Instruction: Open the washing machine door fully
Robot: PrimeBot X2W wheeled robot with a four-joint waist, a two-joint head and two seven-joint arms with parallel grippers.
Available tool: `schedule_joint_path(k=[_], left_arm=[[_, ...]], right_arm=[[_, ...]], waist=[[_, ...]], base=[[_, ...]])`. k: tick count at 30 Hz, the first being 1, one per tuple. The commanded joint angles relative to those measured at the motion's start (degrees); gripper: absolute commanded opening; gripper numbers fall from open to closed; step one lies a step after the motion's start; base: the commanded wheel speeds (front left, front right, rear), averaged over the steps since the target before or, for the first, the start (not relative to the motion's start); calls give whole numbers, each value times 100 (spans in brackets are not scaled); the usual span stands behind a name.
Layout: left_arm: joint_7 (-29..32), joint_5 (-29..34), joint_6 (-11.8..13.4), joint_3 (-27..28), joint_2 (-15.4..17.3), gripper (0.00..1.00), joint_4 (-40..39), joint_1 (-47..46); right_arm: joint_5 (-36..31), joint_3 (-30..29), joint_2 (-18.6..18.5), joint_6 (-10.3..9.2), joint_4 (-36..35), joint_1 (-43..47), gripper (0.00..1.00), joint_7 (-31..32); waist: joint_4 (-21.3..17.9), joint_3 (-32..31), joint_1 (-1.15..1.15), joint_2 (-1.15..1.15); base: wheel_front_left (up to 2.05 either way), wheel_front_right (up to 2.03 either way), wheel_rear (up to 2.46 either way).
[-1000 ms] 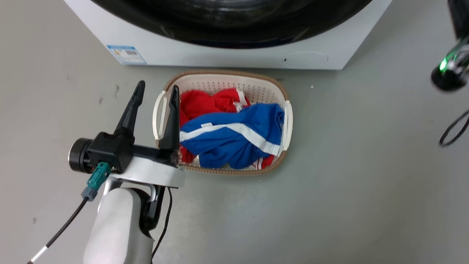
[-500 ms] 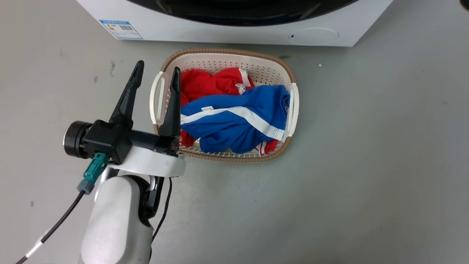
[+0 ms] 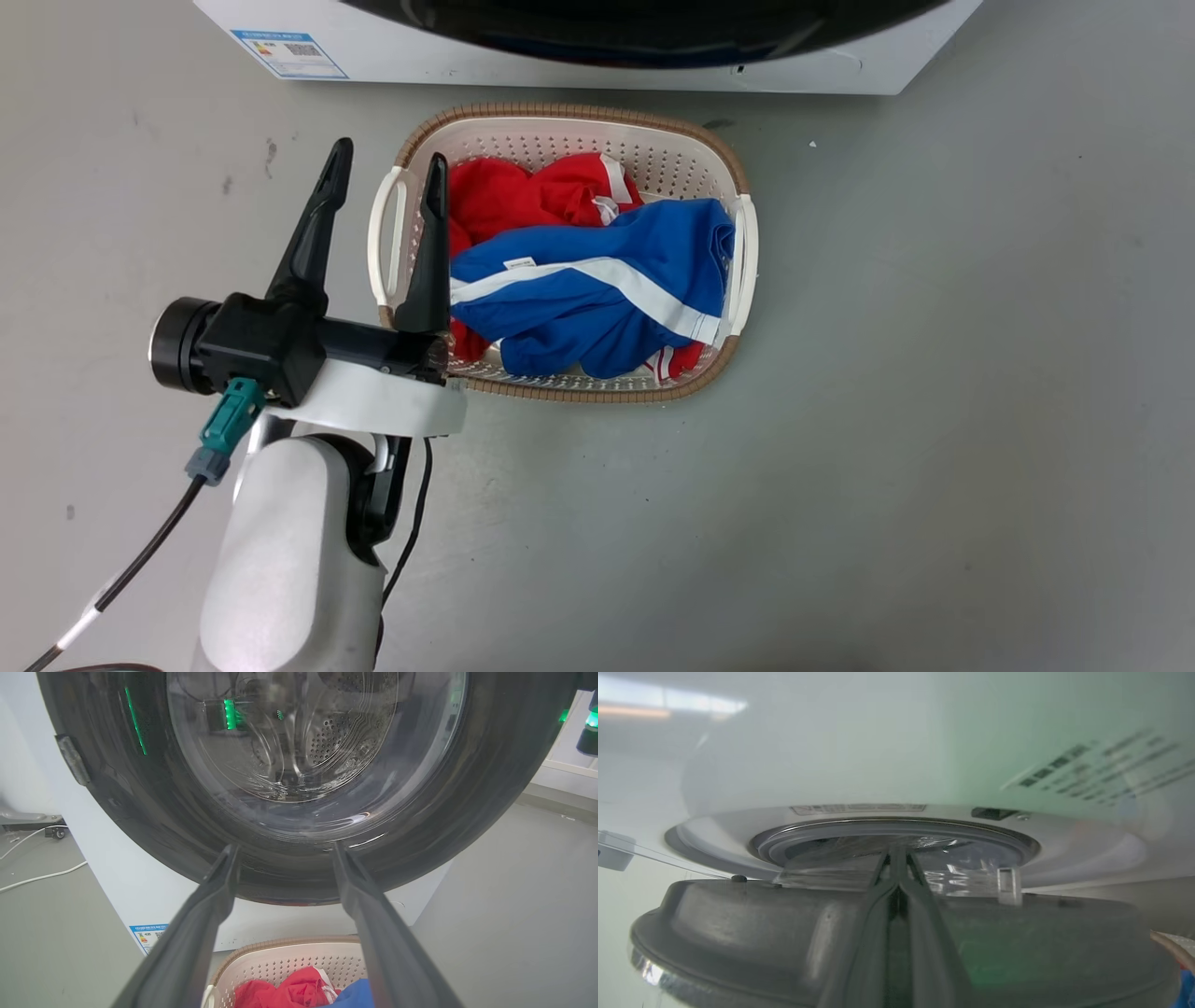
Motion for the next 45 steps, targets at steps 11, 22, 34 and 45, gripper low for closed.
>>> schedule_joint_path(k=[11,22,34,45], left_arm=[[-15,-74,48,-60,-5,100,166,155],[-15,-111,102,-154,-5,100,425,647],[-15,-157,52,-264,-6,100,750,1208],[-15,-284,159,-381,-6,100,826,1425]], right_arm=[[157,60,65,3,-715,1000,0,421],[260,297,117,3,-1305,2323,0,808],[331,698,221,3,-2150,3773,0,941],[456,1078,469,3,-3087,4711,0,713]], waist=[[-38,-416,-1,0],[13,-1255,-1,0],[78,-2034,-1,0],[213,-2396,-1,0]], base=[[0,0,0],[0,0,0],[0,0,0],[0,0,0]])
